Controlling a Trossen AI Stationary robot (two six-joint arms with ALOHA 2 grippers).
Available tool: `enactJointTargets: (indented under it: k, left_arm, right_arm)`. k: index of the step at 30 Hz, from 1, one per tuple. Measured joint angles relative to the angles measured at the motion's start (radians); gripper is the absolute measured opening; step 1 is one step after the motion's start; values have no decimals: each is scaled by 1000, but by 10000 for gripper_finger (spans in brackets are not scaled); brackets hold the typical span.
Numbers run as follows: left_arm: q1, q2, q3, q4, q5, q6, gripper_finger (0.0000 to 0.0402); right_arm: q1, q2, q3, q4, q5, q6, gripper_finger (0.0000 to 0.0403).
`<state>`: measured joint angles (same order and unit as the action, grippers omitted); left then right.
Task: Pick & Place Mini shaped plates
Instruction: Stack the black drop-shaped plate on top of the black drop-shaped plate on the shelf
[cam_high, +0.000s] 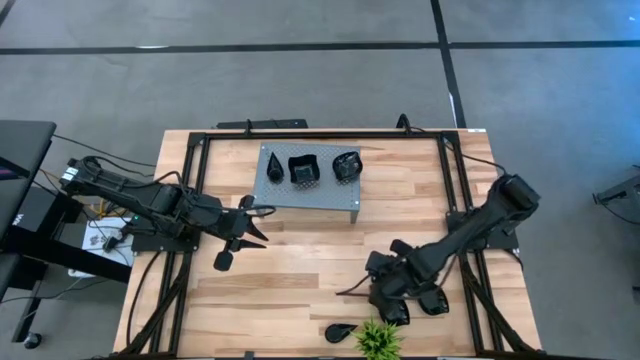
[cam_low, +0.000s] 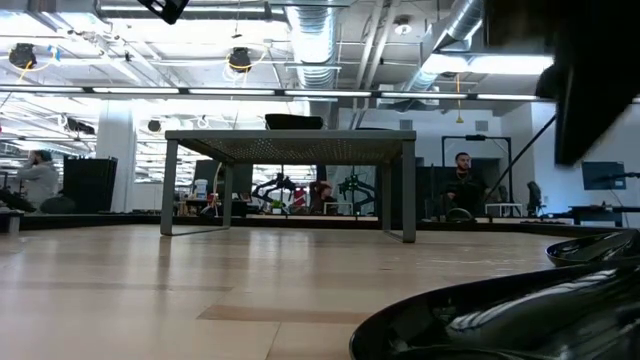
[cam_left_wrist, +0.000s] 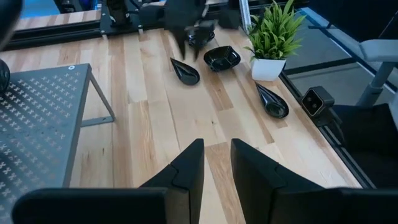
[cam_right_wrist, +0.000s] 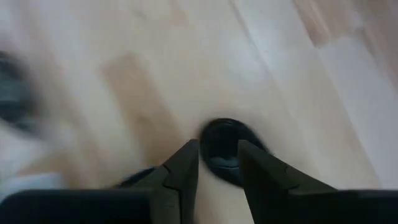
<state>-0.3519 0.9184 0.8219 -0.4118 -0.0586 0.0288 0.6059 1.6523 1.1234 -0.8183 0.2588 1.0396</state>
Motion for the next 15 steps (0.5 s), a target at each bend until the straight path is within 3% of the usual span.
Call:
enactJointTargets:
  k: [15]
  left_arm:
    - [0, 0, 0, -21, 0, 0, 81]
  right_arm:
    - [-75, 121, -3, -48, -52, -212, 107]
